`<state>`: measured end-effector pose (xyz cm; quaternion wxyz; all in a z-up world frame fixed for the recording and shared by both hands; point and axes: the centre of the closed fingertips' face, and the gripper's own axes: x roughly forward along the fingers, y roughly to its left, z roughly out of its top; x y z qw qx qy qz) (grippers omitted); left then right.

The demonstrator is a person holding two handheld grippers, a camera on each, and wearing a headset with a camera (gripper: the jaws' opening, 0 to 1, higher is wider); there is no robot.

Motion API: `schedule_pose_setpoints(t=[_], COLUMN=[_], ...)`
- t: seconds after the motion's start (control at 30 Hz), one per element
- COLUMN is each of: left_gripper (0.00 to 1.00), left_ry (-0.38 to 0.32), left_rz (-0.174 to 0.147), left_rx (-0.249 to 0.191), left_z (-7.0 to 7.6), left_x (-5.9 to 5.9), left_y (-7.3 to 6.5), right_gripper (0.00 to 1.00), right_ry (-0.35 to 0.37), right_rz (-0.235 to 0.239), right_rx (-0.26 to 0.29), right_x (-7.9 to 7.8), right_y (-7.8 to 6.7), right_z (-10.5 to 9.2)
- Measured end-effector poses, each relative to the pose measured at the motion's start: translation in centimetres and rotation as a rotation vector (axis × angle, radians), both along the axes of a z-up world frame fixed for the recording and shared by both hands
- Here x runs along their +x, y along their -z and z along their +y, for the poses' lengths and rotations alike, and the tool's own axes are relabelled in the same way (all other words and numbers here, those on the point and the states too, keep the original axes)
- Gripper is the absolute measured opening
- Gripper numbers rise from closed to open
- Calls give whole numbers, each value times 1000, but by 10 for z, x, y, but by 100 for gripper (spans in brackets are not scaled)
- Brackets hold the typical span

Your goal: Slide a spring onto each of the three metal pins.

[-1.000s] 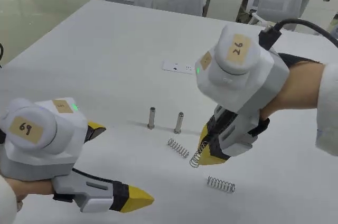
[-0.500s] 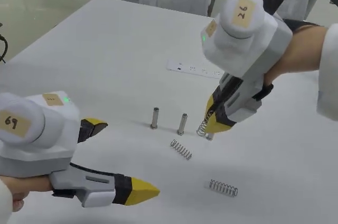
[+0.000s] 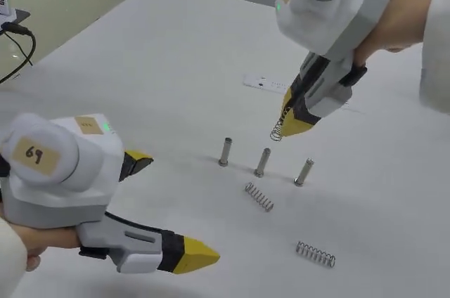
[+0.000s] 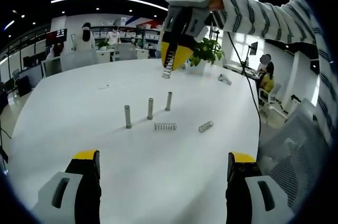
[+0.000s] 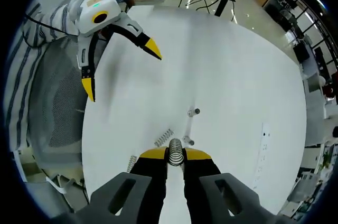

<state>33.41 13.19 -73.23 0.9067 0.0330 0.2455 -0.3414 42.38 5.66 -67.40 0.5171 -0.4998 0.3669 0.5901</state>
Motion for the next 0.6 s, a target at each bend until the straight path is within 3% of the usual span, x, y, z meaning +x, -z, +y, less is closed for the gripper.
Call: schedule_pose_setpoints(t=[0.07,0.17,0.3,0.47,0.6], left_gripper=[98,98,98,98,98], left_ry=[-4,18,13,7,-23], left_rz=[1,29,52,44,34], left_rx=[-2,66,29,54,33], left_z=[0,2,-1,1,4], left_x=[0,-5,-7,-6,-2], left_y=[1,14,17,17,11], right_gripper=[8,8,8,8,8], right_ry=[2,-3,-35,-56,-61], right_rz=[3,0,-7,-11,-11], right_rx=[-2,-7,-33,-50,-55], right_x=[6,12,23,30,37], right_y=[4,8,19,28,39], right_z=[6,13,22,30,36])
